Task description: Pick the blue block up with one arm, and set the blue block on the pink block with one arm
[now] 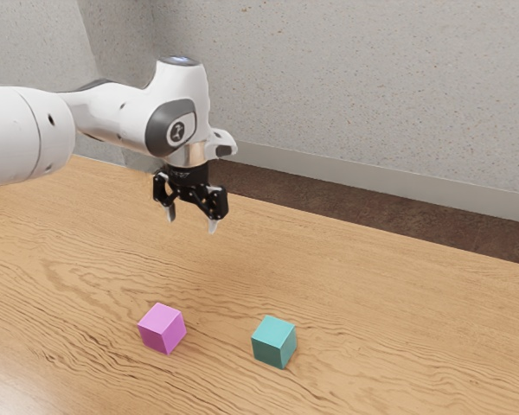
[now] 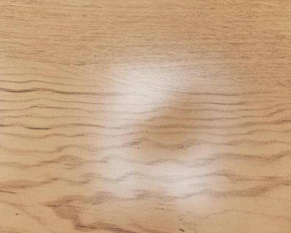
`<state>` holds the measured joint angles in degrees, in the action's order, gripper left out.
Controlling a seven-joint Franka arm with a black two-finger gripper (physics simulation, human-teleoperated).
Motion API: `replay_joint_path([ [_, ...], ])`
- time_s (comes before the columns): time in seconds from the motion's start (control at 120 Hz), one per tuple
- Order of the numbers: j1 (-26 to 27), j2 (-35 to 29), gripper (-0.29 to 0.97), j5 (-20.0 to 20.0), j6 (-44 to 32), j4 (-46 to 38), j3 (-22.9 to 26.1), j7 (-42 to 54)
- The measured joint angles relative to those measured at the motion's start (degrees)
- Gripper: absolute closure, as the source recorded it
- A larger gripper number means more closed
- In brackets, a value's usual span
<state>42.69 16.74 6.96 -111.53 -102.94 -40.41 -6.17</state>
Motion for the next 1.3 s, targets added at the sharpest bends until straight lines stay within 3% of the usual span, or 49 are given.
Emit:
replay_joint_path([
  [0.408, 0.4, 5.5, 0.00, 6.1, -7.9, -1.5, 8.8, -4.3],
  [0.708, 5.8, 5.6, 0.00, 6.9, -9.3, -3.8, 9.3, -6.3],
  [1.3, 6.8, 10.1, 0.00, 11.7, -10.0, -6.1, 11.4, -8.7],
])
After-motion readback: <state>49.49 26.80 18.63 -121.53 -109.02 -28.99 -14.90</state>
